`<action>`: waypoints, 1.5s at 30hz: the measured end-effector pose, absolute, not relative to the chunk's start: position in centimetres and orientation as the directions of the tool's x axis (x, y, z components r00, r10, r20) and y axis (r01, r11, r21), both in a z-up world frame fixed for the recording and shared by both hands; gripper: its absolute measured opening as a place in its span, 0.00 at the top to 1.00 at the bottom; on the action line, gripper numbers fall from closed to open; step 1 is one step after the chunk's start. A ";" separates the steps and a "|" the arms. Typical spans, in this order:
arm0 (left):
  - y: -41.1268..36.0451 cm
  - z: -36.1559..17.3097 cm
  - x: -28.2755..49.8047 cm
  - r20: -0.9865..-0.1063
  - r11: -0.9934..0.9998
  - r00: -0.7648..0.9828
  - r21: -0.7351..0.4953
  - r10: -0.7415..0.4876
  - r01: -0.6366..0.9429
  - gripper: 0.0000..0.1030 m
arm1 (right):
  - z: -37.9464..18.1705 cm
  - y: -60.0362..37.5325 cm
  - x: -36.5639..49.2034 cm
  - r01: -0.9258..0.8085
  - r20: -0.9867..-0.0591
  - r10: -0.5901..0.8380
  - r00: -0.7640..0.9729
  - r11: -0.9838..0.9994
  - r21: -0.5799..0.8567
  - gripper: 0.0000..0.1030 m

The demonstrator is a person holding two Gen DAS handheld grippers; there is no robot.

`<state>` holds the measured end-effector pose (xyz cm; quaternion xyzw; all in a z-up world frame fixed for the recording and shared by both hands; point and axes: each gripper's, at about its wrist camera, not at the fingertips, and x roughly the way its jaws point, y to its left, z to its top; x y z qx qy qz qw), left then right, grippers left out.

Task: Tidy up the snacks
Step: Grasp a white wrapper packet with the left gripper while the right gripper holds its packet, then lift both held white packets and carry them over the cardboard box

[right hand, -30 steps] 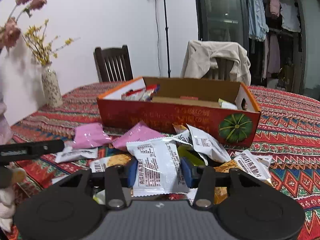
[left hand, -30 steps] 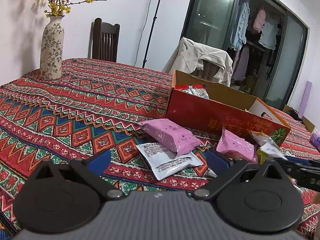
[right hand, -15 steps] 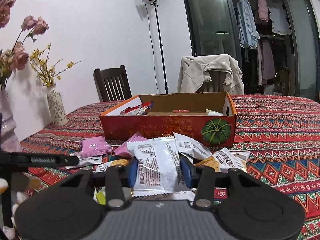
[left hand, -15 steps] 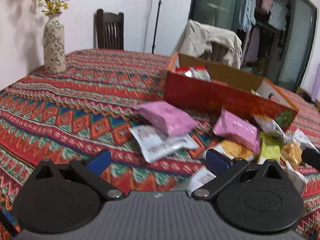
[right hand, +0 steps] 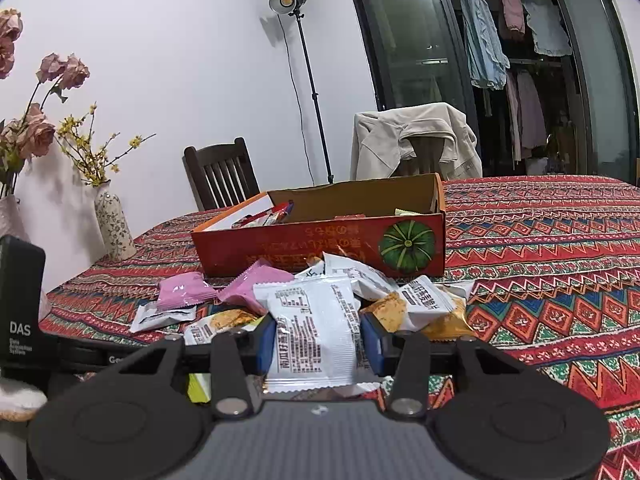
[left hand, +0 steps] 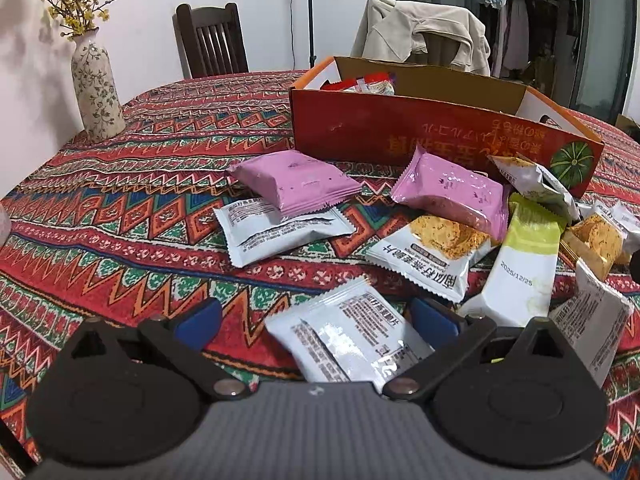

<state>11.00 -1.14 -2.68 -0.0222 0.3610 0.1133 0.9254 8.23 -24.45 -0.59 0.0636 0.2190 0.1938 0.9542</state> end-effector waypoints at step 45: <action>2.0 1.6 8.1 -0.524 0.986 0.851 -0.132 0.017 -0.100 0.52 | 1.3 -22.9 7.3 -0.361 -0.365 0.393 0.844 0.920 0.155 0.57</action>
